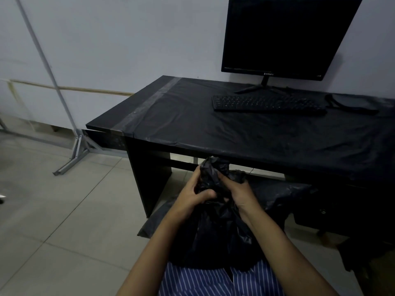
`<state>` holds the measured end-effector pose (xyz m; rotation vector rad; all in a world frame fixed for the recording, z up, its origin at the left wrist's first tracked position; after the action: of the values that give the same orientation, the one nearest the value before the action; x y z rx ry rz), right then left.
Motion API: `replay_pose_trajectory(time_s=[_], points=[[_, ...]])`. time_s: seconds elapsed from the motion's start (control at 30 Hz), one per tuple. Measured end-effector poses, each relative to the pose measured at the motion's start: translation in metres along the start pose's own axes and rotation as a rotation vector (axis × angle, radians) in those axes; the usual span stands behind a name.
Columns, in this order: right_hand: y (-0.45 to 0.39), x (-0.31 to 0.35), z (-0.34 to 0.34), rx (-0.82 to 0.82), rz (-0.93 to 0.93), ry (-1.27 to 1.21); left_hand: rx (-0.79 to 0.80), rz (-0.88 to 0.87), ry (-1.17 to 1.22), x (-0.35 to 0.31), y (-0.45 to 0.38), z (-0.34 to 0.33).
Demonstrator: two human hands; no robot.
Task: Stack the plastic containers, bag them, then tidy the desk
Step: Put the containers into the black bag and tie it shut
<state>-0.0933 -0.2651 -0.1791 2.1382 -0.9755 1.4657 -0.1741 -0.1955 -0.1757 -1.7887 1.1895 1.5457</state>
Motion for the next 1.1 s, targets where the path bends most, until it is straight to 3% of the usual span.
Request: replay_pose_trajectory(time_s=[0.07, 0.17, 0.43, 0.6, 0.93, 1.03, 1.1], points=[[0.003, 0.002, -0.003, 0.010, -0.017, 0.020, -0.053, -0.056, -0.103, -0.003, 0.004, -0.003], [0.006, 0.001, -0.006, 0.049, -0.057, 0.059, -0.125, -0.089, 0.028, -0.001, 0.004, 0.005], [0.007, -0.005, -0.011, 0.160, -0.105, 0.087, -0.134, -0.021, 0.359, 0.007, 0.003, 0.008], [0.005, -0.007, -0.008, 0.113, -0.081, 0.073, -0.092, -0.053, 0.291, 0.003, 0.004, 0.007], [0.008, -0.004, -0.007, 0.251, -0.080, 0.211, -0.371, -0.116, 0.295, 0.000, 0.010, 0.030], [0.004, 0.005, -0.004, 0.305, 0.009, 0.408, -0.460, -0.160, 0.227, -0.001, 0.014, 0.034], [0.003, 0.013, -0.005, 0.227, 0.103, 0.359, -0.499, -0.179, 0.194, -0.004, 0.016, 0.034]])
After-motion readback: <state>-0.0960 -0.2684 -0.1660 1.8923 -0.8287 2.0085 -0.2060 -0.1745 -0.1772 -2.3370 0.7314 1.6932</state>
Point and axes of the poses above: each hand's wrist, its own y-axis away from the middle knuckle, its own z-axis out of the back of the hand, x = y × z, the point moved 9 cm from there along -y, towards the middle knuckle, and after that the axes turned 15 degrees about z, right-handed, at the moved point
